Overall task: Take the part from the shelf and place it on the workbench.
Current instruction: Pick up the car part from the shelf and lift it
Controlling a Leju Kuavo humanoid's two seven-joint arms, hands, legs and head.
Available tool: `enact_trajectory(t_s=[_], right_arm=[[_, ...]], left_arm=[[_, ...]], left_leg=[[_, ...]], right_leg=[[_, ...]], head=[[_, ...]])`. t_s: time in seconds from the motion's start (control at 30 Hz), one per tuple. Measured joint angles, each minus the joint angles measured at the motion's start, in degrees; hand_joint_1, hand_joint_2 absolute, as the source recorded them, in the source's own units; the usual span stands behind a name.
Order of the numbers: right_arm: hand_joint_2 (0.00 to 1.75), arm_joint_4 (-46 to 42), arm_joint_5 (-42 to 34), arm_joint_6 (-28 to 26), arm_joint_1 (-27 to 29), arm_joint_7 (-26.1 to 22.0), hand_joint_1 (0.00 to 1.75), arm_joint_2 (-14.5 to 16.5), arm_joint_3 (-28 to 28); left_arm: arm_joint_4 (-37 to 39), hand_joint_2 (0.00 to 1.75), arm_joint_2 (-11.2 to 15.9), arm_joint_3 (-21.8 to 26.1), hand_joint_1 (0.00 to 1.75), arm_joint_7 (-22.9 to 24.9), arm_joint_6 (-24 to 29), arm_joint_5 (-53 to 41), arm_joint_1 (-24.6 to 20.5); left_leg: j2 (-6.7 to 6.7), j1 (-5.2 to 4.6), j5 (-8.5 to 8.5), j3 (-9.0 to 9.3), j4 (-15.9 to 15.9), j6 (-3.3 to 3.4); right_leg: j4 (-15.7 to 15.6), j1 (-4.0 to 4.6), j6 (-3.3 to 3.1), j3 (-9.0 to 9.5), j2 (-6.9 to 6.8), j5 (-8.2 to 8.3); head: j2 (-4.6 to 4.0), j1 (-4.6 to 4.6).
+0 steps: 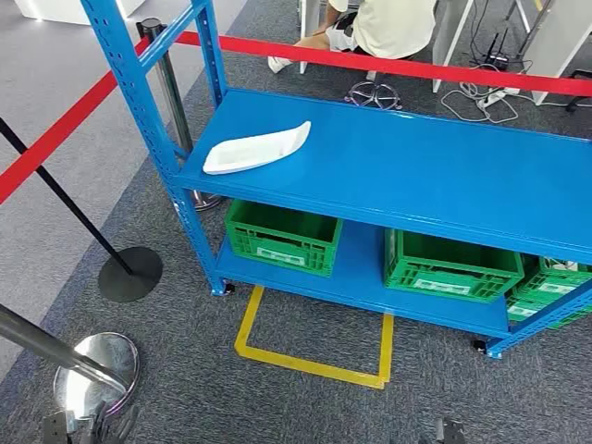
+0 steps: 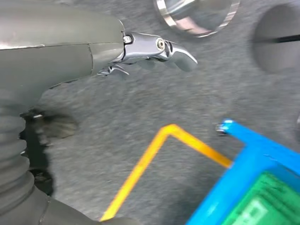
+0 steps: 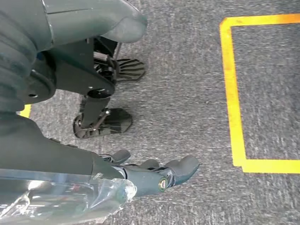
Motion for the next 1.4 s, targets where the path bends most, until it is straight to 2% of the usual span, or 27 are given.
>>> enact_trajectory(t_s=[0.1, 0.17, 0.23, 0.3, 0.37, 0.4, 0.43, 0.47, 0.5, 0.53, 0.57, 0.6, 0.67, 0.73, 0.77, 0.8, 0.9, 0.93, 0.97, 1.03, 1.1, 1.17, 1.23, 1.27, 1.3, 1.37, 1.4], right_arm=[[1.75, 0.32, 1.25, -0.08, -0.37, -0.83, 0.0, 0.39, -1.68], [1.75, 0.66, 2.41, -0.24, -0.65, -1.5, 0.0, 0.77, -3.15], [1.75, 0.96, 3.63, -0.39, -0.93, -2.06, 0.0, 1.08, -4.48], [1.75, 1.29, 4.79, -0.51, -1.48, -2.49, 0.0, 1.31, -5.73], [1.75, 1.7, 5.98, -0.62, -1.82, -2.83, 0.0, 1.48, -7.0], [1.75, 1.92, 6.65, -0.69, -1.8, -2.99, 0.0, 1.55, -7.68], [1.75, 2.12, 7.31, -0.74, -1.77, -3.14, 0.0, 1.63, -8.33], [1.75, 2.3, 7.93, -0.78, -1.76, -3.28, 0.0, 1.7, -8.98], [1.75, 2.44, 8.51, -0.81, -1.8, -3.44, 0.0, 1.75, -9.56], [1.75, 2.67, 9.08, -0.83, -1.91, -3.58, 0.0, 1.93, -10.13], [1.75, 2.89, 9.64, -0.84, -2.04, -3.71, 0.0, 2.1, -10.67], [1.75, 3.1, 10.21, -0.9, -2.14, -3.81, 0.0, 2.27, -11.18], [1.75, 3.39, 11.5, -0.99, -2.15, -3.88, 0.0, 2.48, -12.17], [1.75, 3.53, 13.01, -1.05, -2.12, -3.8, 0.0, 2.6, -13.0], [1.75, 3.59, 13.69, -1.07, -2.27, -3.73, 0.0, 2.66, -13.36], [1.75, 3.66, 14.32, -1.09, -2.46, -3.63, 0.0, 2.7, -13.7], [1.75, 3.87, 15.64, -1.14, -2.86, -3.13, 0.0, 2.8, -14.52], [1.75, 3.92, 16.0, -1.16, -2.83, -2.94, 0.0, 2.82, -14.78], [1.75, 3.97, 16.35, -1.19, -2.8, -2.77, 0.0, 2.85, -15.03], [1.75, 4.12, 17.17, -1.28, -2.87, -2.36, 0.0, 2.95, -15.48], [1.75, 4.27, 18.01, -1.35, -3.18, -1.87, 0.0, 3.05, -15.93], [1.75, 4.35, 18.69, -1.4, -3.45, -1.48, 0.0, 3.08, -16.38], [1.75, 4.38, 19.12, -1.43, -3.72, -1.29, 0.0, 3.09, -16.7], [1.75, 4.39, 19.26, -1.43, -3.86, -1.22, 0.0, 3.1, -16.8], [1.75, 4.41, 19.45, -1.43, -3.96, -1.15, 0.0, 3.1, -16.88], [1.75, 4.45, 19.97, -1.43, -3.97, -0.92, 0.0, 3.12, -17.03], [1.75, 4.5, 20.32, -1.43, -3.91, -0.78, 0.0, 3.12, -17.15]], left_arm=[[-3.02, 0.0, -0.49, -0.06, 0.0, -1.36, -0.43, -0.44, 0.28], [-6.02, 0.0, -0.85, -0.44, 0.0, -2.53, -0.65, -0.77, 0.66], [-9.37, 0.0, -1.21, -1.36, 0.0, -3.65, -0.59, -1.06, 1.18], [-12.67, 0.0, -1.56, -2.55, 0.0, -4.64, -0.27, -1.4, 1.59], [-15.96, 0.0, -1.81, -4.01, 0.0, -5.51, 0.39, -1.84, 2.01], [-17.73, 0.0, -1.98, -4.89, 0.0, -5.96, 0.83, -2.1, 2.35], [-19.49, 0.0, -2.17, -5.8, 0.0, -6.41, 1.25, -2.36, 2.75], [-21.18, 0.44, -2.39, -6.72, 0.0, -6.83, 1.65, -2.62, 3.14], [-22.75, 0.87, -2.58, -7.6, 0.0, -7.24, 2.04, -2.86, 3.48], [-24.35, 1.31, -2.69, -8.48, 0.0, -7.64, 2.44, -3.05, 3.71], [-25.88, 1.75, -2.75, -9.36, 0.0, -8.03, 2.85, -3.27, 3.89], [-27.39, 1.75, -2.78, -10.2, 0.0, -8.36, 3.31, -3.46, 4.09], [-30.08, 1.75, -2.84, -11.97, 0.0, -8.78, 4.51, -4.0, 4.63], [-32.22, 1.75, -2.89, -13.83, 0.0, -8.93, 6.43, -5.1, 5.0], [-33.09, 1.75, -2.85, -14.76, 0.0, -8.96, 7.57, -5.8, 5.03], [-33.83, 1.75, -2.76, -15.66, 0.0, -8.99, 8.72, -6.5, 5.03], [-35.23, 1.75, -2.29, -18.23, 0.0, -8.99, 11.57, -8.31, 5.61], [-35.55, 1.75, -2.09, -19.12, 0.0, -8.99, 12.44, -8.9, 5.9], [-35.83, 1.75, -1.88, -20.01, 0.0, -8.99, 13.27, -9.48, 6.11], [-36.42, 1.75, -1.32, -21.97, 0.0, -8.99, 15.27, -10.96, 6.31], [-36.79, 1.75, -0.75, -24.01, 0.0, -8.99, 17.21, -12.85, 6.39], [-36.94, 1.75, -0.44, -25.74, 0.0, -9.0, 18.61, -14.79, 6.5], [-37.17, 1.75, -0.33, -26.86, 0.0, -9.01, 19.44, -16.28, 6.54], [-37.27, 1.75, -0.29, -27.26, 0.0, -9.01, 19.73, -17.01, 6.5], [-37.35, 1.75, -0.25, -27.56, 0.0, -9.01, 20.01, -17.85, 6.43], [-37.38, 1.75, -0.22, -27.93, 0.0, -9.01, 20.61, -20.33, 6.33], [-37.38, 1.75, -0.25, -28.0, 0.0, -9.01, 20.97, -22.13, 6.3]], left_leg=[[-0.03, -0.11, -0.13, -0.02, 0.04, 0.18], [-0.1, -0.26, -0.55, 0.37, -0.51, 0.95], [-0.13, -0.17, -0.64, 1.62, -1.68, 1.82], [-0.08, -0.08, -0.4, 2.55, -2.28, 2.09], [-0.06, -0.13, -0.44, 2.67, -2.28, 1.94], [-0.1, -0.09, -0.52, 2.77, -2.27, 1.75], [-0.16, 0.03, -0.65, 2.93, -2.23, 1.44], [-0.24, 0.23, -0.82, 3.17, -2.13, 1.01], [-0.32, 0.48, -1.08, 3.42, -1.91, 0.49], [-0.4, 0.64, -1.36, 3.59, -1.62, -0.12], [-0.45, 0.71, -1.62, 3.55, -1.25, -0.7], [-0.48, 0.72, -1.85, 3.41, -0.95, -1.2], [-0.51, 0.74, -1.96, 3.27, -0.66, -1.96], [-0.31, 0.87, -2.14, 3.14, 0.05, -2.38], [-0.14, 0.84, -2.69, 2.31, 1.55, -2.47], [0.02, 0.74, -3.66, 0.75, 4.2, -2.49], [0.12, 0.39, -7.1, -6.11, 14.29, -2.31], [0.12, 0.3, -6.89, -7.42, 15.32, -2.12], [0.12, 0.2, -5.5, -7.67, 14.29, -1.88], [0.13, -0.03, -0.29, -5.86, 7.8, -1.34], [0.21, -0.24, 1.99, -4.03, 2.56, -0.99], [0.21, -0.37, 1.3, -3.58, 1.67, -0.68], [0.13, -0.21, 1.23, -3.14, 1.67, -0.04], [0.14, -0.15, 0.97, -2.82, 1.58, 0.41], [0.17, -0.14, 0.66, -2.43, 1.52, 0.82], [0.21, -0.44, -0.12, -1.72, 1.52, 1.44], [0.16, -0.62, -0.54, -1.27, 1.52, 1.61]], right_leg=[[-0.16, -0.08, 0.14, 0.08, -0.01, 0.1], [0.17, -0.26, 0.79, 0.58, -0.03, 0.93], [1.62, -0.35, 1.08, 0.69, -0.06, 0.52], [6.45, -0.37, 0.7, -1.8, -0.08, -2.54], [14.05, -0.45, 0.57, -6.48, -0.07, -5.66], [16.35, -0.55, 0.72, -8.29, -0.08, -5.99], [16.58, -0.7, 0.97, -9.15, -0.09, -5.08], [14.44, -0.94, 1.4, -8.86, -0.1, -2.9], [10.75, -1.27, 1.85, -7.77, -0.1, -0.13], [7.34, -1.41, 2.18, -6.7, 0.07, 1.64], [4.86, -1.48, 1.95, -5.91, 0.17, 2.39], [3.75, -1.45, 1.4, -5.51, 0.28, 2.56], [4.04, -1.25, -0.21, -5.6, 0.32, 2.07], [4.15, -1.21, -0.98, -5.18, 0.29, 2.38], [4.09, -1.19, -1.27, -4.75, 0.27, 2.35], [4.01, -1.15, -1.55, -4.53, 0.21, 2.24], [3.95, -0.91, -2.16, -4.02, 0.21, 1.55], [3.95, -0.83, -2.2, -3.66, 0.27, 1.18], [3.94, -0.79, -2.16, -3.12, 0.32, 0.75], [3.91, -0.74, -1.9, -1.89, 0.38, -0.27], [3.96, -0.51, -1.46, -1.14, 0.46, -1.39], [3.53, -0.28, -0.94, -0.73, 0.46, -2.31], [3.33, -0.32, -0.43, -0.28, 0.3, -2.97], [4.53, -0.32, -0.23, -0.72, 0.2, -3.64], [7.14, -0.31, -0.09, -2.04, 0.1, -4.79], [15.06, -0.19, -0.07, -6.94, 0.01, -7.53], [18.28, -0.1, -0.16, -9.42, 0.01, -8.01]], head=[[0.0, -0.01], [0.01, -0.11], [0.0, -0.06], [0.01, 0.43], [0.01, 0.8], [0.0, 0.82], [0.0, 0.84], [0.0, 0.84], [0.0, 0.87], [0.0, 1.01], [0.01, 1.25], [0.01, 1.29], [0.01, 1.03], [0.0, 0.41], [0.0, 0.23], [0.0, 0.04], [0.0, -0.18], [0.0, -0.2], [0.0, -0.21], [0.0, -0.26], [0.0, -0.39], [0.0, -0.43], [0.01, -0.28], [0.01, -0.16], [0.01, -0.04], [0.01, 0.14], [0.01, 0.15]])
